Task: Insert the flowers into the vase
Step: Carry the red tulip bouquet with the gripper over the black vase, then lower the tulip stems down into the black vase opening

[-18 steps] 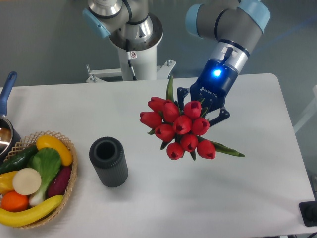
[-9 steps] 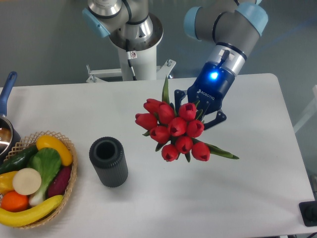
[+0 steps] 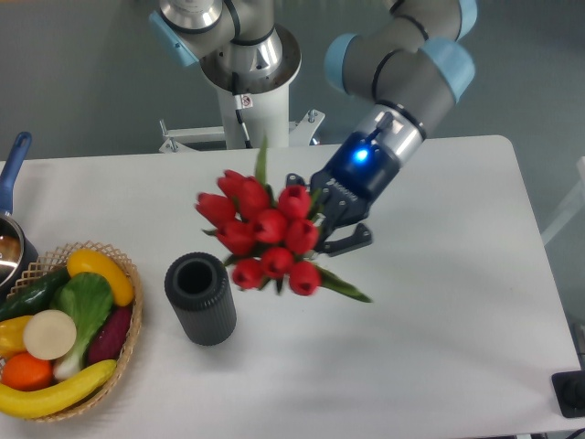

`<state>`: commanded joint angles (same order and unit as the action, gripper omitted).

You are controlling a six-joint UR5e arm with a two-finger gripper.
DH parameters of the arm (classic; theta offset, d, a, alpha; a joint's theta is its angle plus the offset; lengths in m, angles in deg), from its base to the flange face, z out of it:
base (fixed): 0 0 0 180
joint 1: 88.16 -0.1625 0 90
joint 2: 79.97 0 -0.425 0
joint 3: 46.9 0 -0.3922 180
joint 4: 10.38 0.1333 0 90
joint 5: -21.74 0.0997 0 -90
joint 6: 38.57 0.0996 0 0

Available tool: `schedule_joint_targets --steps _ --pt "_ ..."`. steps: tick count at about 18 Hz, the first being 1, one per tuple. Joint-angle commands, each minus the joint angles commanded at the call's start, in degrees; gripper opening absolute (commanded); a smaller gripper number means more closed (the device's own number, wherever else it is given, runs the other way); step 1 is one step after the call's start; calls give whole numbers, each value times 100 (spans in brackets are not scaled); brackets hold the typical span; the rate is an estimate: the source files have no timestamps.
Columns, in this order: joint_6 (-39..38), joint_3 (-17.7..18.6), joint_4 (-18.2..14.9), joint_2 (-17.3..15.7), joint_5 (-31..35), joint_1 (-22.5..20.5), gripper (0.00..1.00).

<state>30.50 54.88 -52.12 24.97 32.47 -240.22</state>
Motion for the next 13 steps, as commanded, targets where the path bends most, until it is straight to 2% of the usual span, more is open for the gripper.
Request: schedule_joint_targets --steps 6,8,13 --pt "561 351 0 -70 -1036 246 14" --pt "790 605 -9 -96 -1388 273 14" --pt "994 941 -17 -211 -1592 475 14"
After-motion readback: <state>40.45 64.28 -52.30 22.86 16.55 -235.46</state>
